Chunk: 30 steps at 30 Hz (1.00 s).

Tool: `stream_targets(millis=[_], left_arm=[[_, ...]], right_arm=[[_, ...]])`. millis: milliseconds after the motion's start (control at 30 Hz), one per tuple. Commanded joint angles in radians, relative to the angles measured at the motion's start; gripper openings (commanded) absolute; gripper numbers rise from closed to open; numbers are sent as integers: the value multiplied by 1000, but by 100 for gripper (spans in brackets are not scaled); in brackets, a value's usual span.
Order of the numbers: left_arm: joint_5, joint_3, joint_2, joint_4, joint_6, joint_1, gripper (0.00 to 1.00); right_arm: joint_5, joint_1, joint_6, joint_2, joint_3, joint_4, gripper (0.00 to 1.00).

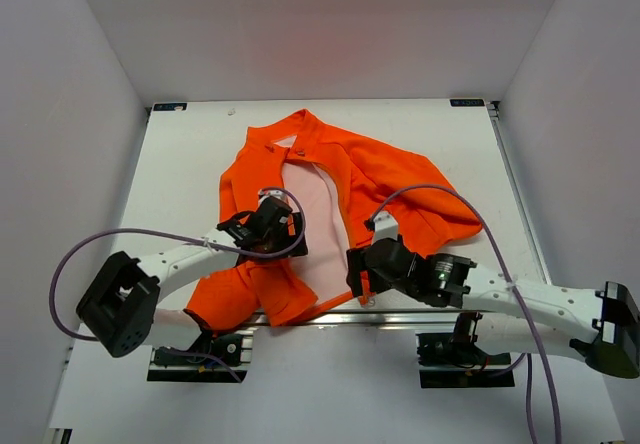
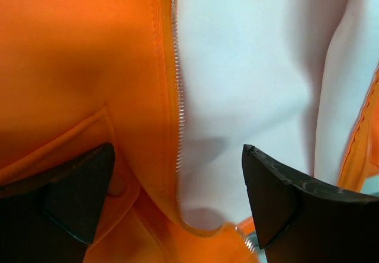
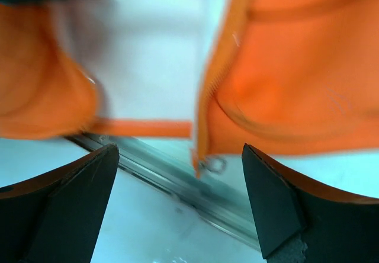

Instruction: Zip up the jacket

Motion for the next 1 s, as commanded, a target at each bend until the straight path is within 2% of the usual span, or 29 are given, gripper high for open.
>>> stream_targets(millis=[0,100,167,200,233,367,500,567,700,867,967], left_arm=[[-147,69,-77,-99,49,12,98],[-156,134,-143,-157,55,14,98],[-164,190,-186,-191,43,14,98],[-179,204,-202,-229,35,14,98],[-193,218,-232,-249,15,14,98],[-288,229,-319,-369,-72,15,98],[-351,183,-425,-498,-167,15,98],[-365,154,-471,-513,-196,15,98],[-373,102,-586,-552,-239,17,98],[-393,85,-624,-553,-256,17,98],[-391,93,-607,-547,-253,17,98]], right_arm=[[29,-14,-119,-8,96,106,89],[26,-92,-160,64,161,118,89],[-57,-212,-209,111,192,164,89],[-172,-256,-228,156,201,190,89],[-218,-321,-244,179,207,249,90],[-299,-405,-315,329,302,307,89],[-362,-456,-350,562,415,293,89],[-361,-455,-363,625,455,294,89],[-475,-432,-361,746,526,317,89],[-474,-239,-372,768,583,328,89],[-565,-160,-329,787,594,351,89]])
